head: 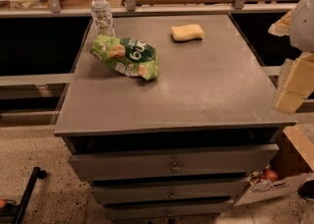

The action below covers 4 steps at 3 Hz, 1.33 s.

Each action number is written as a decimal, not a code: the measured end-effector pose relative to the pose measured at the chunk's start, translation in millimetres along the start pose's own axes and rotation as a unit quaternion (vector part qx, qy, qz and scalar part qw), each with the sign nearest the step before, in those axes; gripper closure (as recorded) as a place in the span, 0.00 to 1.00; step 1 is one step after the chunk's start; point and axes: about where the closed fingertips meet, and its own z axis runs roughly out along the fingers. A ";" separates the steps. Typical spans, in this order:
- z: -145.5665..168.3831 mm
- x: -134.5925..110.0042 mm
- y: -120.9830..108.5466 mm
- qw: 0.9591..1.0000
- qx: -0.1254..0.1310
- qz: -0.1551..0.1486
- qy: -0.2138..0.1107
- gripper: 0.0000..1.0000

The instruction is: Knock blue plastic bottle over

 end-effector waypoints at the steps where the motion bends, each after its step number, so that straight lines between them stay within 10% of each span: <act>1: 0.0 0.0 0.0 1.000 0.000 0.000 0.000 0.00; 2: 0.6 -8.7 -8.9 1.000 0.011 -0.005 -0.012 0.00; 4: 44.9 -101.1 -52.0 0.992 0.024 -0.074 -0.103 0.00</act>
Offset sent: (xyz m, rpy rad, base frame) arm 0.0270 0.0142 0.0034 0.0364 -0.0541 0.0299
